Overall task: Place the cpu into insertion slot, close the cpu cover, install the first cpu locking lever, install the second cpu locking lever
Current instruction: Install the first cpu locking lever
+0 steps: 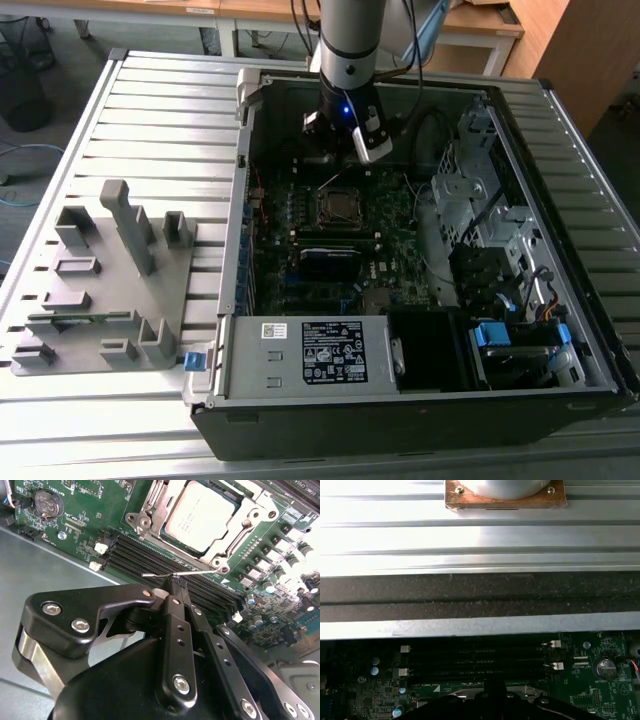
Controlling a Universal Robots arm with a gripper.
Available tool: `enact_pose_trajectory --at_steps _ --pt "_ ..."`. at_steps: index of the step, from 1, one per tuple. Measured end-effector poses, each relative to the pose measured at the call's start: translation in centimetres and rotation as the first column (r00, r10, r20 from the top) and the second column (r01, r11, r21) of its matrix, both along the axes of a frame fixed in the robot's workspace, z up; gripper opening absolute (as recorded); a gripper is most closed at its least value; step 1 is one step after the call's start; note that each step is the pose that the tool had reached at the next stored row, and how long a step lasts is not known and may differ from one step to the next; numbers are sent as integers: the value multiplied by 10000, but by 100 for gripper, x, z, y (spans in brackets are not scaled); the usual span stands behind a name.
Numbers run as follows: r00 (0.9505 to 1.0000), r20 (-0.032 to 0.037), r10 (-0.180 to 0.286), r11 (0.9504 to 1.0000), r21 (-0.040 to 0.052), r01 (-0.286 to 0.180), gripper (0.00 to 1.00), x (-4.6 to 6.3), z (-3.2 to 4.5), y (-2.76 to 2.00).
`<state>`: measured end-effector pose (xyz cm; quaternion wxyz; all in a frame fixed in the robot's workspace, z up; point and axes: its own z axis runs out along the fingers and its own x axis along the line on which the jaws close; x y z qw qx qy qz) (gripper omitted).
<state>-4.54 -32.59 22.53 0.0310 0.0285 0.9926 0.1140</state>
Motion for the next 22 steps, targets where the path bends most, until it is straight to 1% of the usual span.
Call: enact_pose_trajectory --at_steps 6,22 --pt "10000 0 -1 10000 0 1 11 0 -51 0" --pt "10000 0 -1 10000 1 1 11 5 -89 0"
